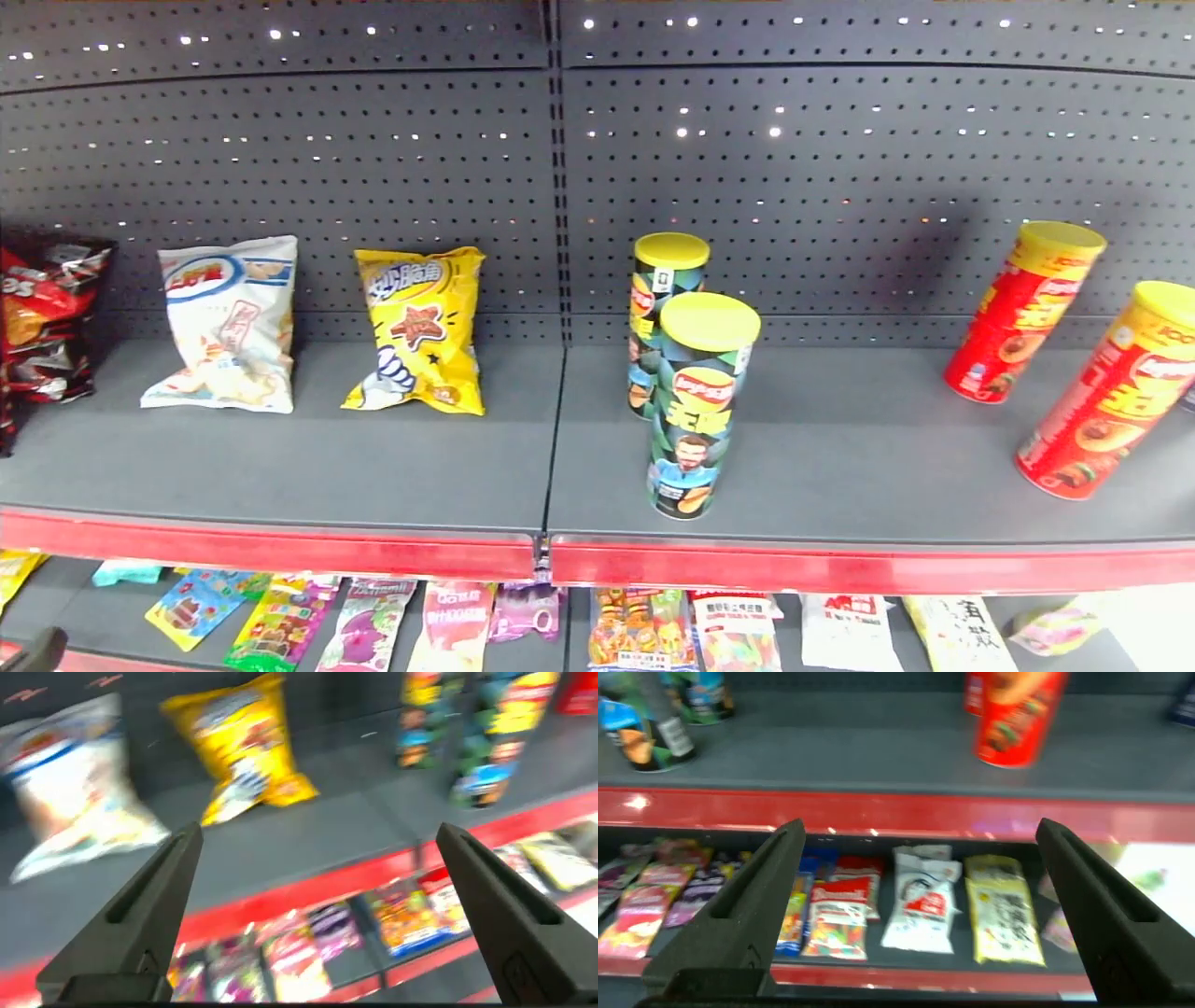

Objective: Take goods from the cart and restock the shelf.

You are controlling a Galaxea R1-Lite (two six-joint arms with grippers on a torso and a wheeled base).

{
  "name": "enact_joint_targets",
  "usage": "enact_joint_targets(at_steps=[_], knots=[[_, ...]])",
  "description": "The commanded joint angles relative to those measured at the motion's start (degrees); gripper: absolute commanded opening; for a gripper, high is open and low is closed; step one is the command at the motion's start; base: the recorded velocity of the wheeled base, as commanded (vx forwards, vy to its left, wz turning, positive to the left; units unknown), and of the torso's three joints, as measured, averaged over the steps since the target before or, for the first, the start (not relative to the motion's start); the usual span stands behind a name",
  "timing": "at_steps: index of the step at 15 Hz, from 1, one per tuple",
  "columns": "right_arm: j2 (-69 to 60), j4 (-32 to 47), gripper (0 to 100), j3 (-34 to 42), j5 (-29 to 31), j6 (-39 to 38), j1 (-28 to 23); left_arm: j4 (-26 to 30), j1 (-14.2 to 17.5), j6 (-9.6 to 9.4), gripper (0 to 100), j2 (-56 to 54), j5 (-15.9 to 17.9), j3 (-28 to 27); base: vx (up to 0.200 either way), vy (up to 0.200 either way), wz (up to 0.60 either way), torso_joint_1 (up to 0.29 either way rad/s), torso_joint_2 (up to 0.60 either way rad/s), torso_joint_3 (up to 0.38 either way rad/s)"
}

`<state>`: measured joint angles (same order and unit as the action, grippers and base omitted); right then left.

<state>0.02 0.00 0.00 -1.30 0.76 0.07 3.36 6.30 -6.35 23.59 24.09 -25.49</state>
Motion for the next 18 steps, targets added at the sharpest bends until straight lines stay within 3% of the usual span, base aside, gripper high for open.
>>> enact_joint_targets(at_steps=[1,4,7,11,13,15,18], knots=[[0.0,0.0,100,0.0,0.0,-0.1,0.0,0.0,0.0,-0.06,100,0.2,-0.8,0.2,0.0,0.0,0.0,0.0,0.0,0.0],[0.0,0.0,100,0.0,0.0,-0.1,0.0,0.0,0.0,-0.06,100,-1.4,-3.7,1.8,0.0,0.0,0.0,0.0,0.0,0.0],[0.7,0.1,100,0.0,0.0,0.2,0.1,0.0,0.0,-0.06,100,-7.8,-8.7,6.9,0.0,0.0,0.0,0.0,0.0,0.0],[0.2,-0.3,100,-1.1,-0.7,-0.1,0.0,0.2,0.3,-0.24,100,-17.8,-11.6,15.7,0.0,0.0,0.0,0.0,0.0,0.0],[19.1,0.0,100,-19.5,0.3,-8.8,0.0,0.1,0.3,0.02,100,-17.9,-15.1,17.8,0.0,0.0,0.0,0.0,0.0,0.0],[29.9,0.6,100,-30.9,-0.4,-9.5,0.6,-0.8,0.3,-0.77,100,-17.9,-15.5,21.4,0.0,0.0,0.0,0.0,0.0,0.0],[38.3,-2.2,100,-33.9,-2.6,-1.0,0.8,-4.6,0.3,0.73,100,-17.9,-19.3,25.3,0.0,0.0,0.0,0.0,0.0,0.0]])
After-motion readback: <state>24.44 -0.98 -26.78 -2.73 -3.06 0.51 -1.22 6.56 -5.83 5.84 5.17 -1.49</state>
